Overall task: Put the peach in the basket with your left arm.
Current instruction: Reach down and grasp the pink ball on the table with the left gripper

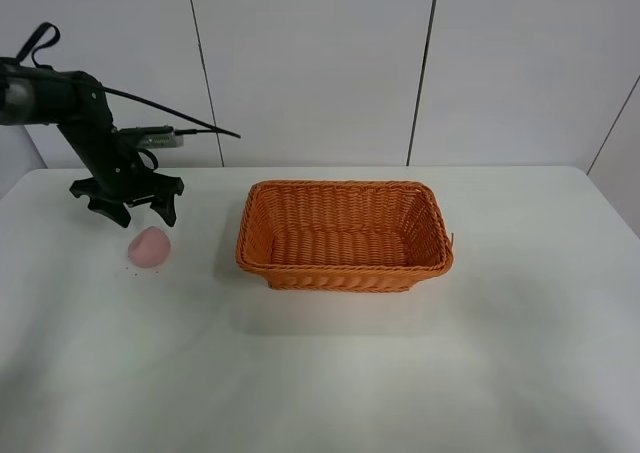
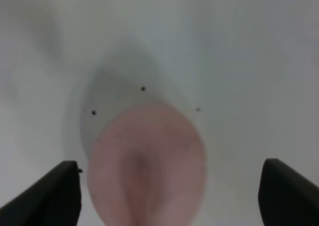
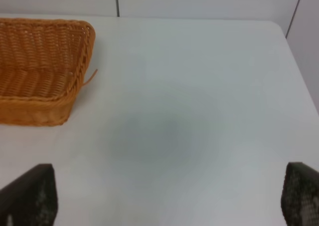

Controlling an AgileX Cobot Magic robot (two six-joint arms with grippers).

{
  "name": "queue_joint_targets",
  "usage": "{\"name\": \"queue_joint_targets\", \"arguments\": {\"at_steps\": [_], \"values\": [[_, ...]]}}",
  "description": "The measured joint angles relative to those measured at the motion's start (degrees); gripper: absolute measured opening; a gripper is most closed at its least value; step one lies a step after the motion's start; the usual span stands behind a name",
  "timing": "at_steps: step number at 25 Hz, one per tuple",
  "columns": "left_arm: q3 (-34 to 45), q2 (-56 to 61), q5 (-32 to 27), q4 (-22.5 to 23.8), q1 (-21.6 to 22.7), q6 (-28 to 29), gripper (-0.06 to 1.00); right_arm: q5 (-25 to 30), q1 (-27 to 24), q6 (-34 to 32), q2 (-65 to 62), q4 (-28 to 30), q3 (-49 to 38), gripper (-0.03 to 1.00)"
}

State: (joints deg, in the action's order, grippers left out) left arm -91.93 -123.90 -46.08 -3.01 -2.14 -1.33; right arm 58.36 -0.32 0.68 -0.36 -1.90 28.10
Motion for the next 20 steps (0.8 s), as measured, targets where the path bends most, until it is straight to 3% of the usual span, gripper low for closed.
{"name": "queue_joint_targets", "arguments": {"at_steps": [4,12,15,18,20], "values": [[0.0,-3.1,0.3,3.0,0.0,0.0,0.76,0.0,0.0,0.0,0.0,0.0,0.0,0.69],[-0.2,-5.3,2.6,3.0,0.0,0.0,0.73,0.0,0.0,0.0,0.0,0.0,0.0,0.69],[-0.2,-5.6,1.9,3.0,0.0,0.0,0.57,0.0,0.0,0.0,0.0,0.0,0.0,0.69],[-0.6,-5.6,0.0,3.4,0.0,0.0,0.23,0.0,0.0,0.0,0.0,0.0,0.0,0.69],[-2.1,-5.0,-2.4,3.9,0.0,0.1,0.12,0.0,0.0,0.0,0.0,0.0,0.0,0.69]]}}
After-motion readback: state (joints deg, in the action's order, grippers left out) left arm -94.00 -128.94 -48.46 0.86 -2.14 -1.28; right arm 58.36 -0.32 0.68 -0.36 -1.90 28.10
